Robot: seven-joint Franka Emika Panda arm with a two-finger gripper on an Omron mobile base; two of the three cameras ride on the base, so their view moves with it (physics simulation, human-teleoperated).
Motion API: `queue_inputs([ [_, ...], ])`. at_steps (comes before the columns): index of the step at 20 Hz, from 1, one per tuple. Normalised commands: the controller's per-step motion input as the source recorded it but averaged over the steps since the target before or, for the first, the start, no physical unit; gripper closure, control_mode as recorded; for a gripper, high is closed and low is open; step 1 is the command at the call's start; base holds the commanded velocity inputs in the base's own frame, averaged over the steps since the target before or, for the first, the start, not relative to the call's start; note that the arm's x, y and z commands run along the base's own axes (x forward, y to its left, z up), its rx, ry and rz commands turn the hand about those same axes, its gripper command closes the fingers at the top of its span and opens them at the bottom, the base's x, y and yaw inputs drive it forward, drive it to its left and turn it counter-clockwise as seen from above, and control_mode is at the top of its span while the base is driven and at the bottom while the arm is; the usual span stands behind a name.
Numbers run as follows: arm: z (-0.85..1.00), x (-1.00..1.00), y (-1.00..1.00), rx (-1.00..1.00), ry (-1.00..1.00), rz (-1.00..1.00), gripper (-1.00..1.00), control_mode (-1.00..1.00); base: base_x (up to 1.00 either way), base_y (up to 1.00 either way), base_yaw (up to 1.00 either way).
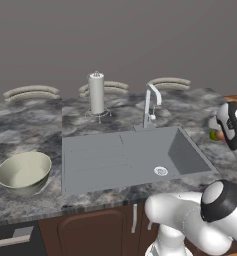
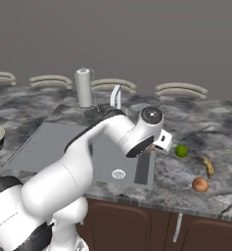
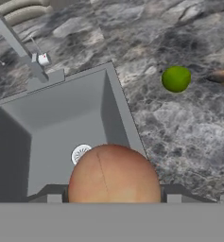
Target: There is a mixed pile of frozen fruits and vegetables on the counter. Locate all the frozen vegetables and place the items in a bowl on the counter. Take all the frozen fruits and defrost them in a running sink.
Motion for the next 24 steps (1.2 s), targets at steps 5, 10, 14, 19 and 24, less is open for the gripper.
queue_inputs([
  [5,0.00,0.00,0.33,0.00,0.00,0.00,1.00,-1.00,0.00,0.00,0.00],
  [10,0.00,0.00,0.34,-0.01,0.00,0.00,1.00,-1.00,0.00,0.00,0.00],
  [14,0.02,-0.01,0.23,-0.06,0.00,0.00,1.00,-1.00,0.00,0.00,0.00],
  [19,0.02,-0.01,0.19,-0.08,0.00,0.00,1.00,-1.00,0.00,0.00,0.00],
  [24,0.00,0.00,0.16,-0.04,0.00,0.00,1.00,-1.00,0.00,0.00,0.00],
])
